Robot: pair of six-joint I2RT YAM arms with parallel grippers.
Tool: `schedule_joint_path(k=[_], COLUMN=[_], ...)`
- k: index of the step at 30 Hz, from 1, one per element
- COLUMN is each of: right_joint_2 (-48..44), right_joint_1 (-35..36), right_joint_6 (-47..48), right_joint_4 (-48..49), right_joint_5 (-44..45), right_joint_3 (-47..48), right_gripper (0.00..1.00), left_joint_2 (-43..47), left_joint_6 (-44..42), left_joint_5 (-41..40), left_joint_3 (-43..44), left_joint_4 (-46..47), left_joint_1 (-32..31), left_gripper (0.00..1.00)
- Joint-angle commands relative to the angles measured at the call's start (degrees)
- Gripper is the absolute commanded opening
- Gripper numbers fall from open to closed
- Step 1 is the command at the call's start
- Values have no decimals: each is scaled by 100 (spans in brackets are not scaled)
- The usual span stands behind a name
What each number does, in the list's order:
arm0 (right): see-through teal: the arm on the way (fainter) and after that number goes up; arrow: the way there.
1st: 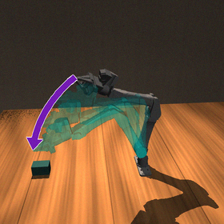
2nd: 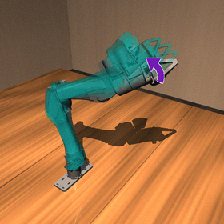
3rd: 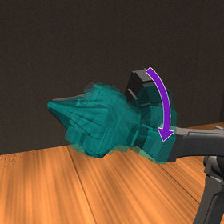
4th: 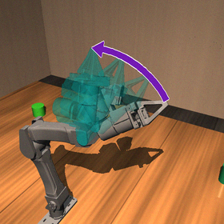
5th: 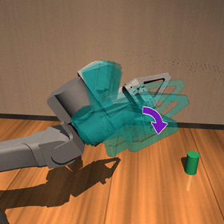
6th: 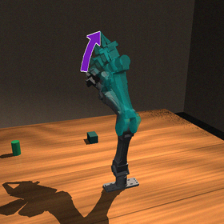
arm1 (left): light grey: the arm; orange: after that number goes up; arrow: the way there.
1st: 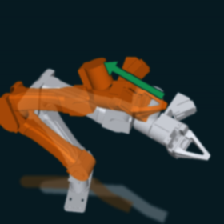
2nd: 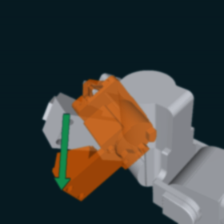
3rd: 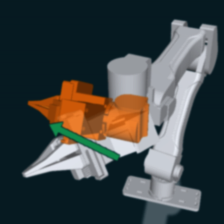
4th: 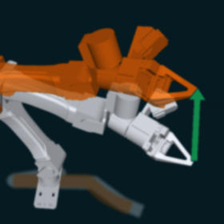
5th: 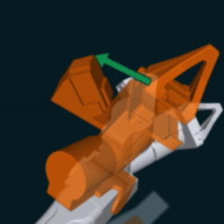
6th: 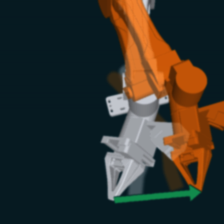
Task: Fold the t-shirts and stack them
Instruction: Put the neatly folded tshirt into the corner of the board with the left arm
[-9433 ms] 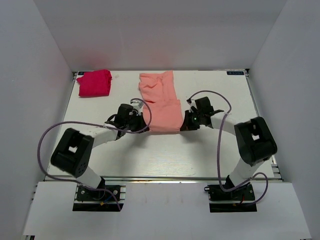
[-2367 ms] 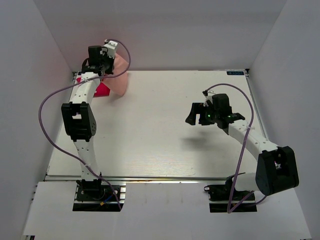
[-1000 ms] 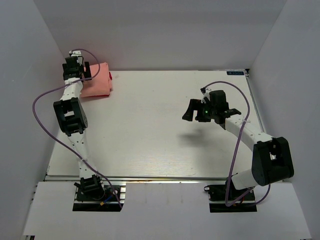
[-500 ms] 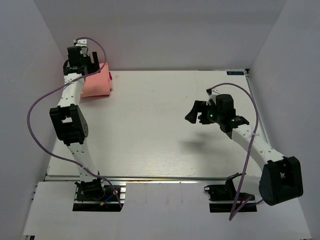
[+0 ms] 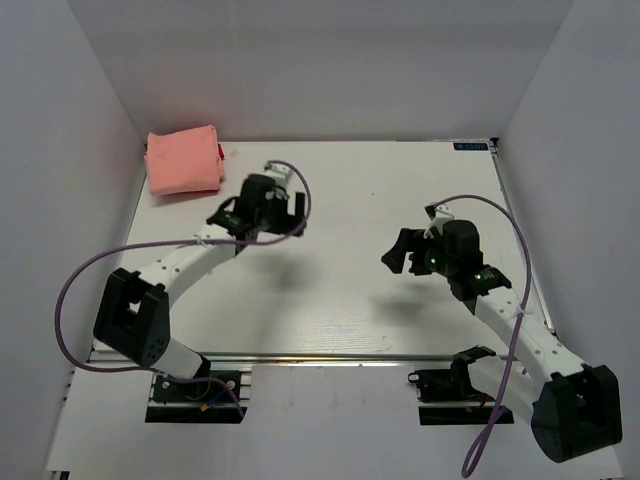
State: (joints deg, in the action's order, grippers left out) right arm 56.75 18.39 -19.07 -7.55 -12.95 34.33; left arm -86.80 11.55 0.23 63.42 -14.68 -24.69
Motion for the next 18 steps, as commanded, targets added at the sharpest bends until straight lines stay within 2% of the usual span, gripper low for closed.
schedule_joint_path(k=[1, 4, 6, 13, 18], right_joint_2=[-480, -743, -849, -1113, -1289], right_joint_1=[-29, -29, -3, -3, -20], right_joint_6=[35, -53, -70, -158, -229], right_joint_4=[26, 17, 26, 149, 210], right_joint_5=[433, 618, 592, 557, 722], right_joint_3=[-267, -470, -541, -743, -901], right_gripper=[90, 90, 90, 90, 90], left_joint_2=[690, 920, 972, 902, 1271], left_joint_6=[427, 559, 559, 559, 559], left_joint_5=[-576, -1198, -1401, -2027, -2228], left_joint_3=[-478, -734, -734, -620, -822], left_joint_4=[71, -25, -26, -307, -106], left_joint_1=[-729, -1536, -1757, -2382, -2584], left_gripper=[100, 100, 100, 100, 100])
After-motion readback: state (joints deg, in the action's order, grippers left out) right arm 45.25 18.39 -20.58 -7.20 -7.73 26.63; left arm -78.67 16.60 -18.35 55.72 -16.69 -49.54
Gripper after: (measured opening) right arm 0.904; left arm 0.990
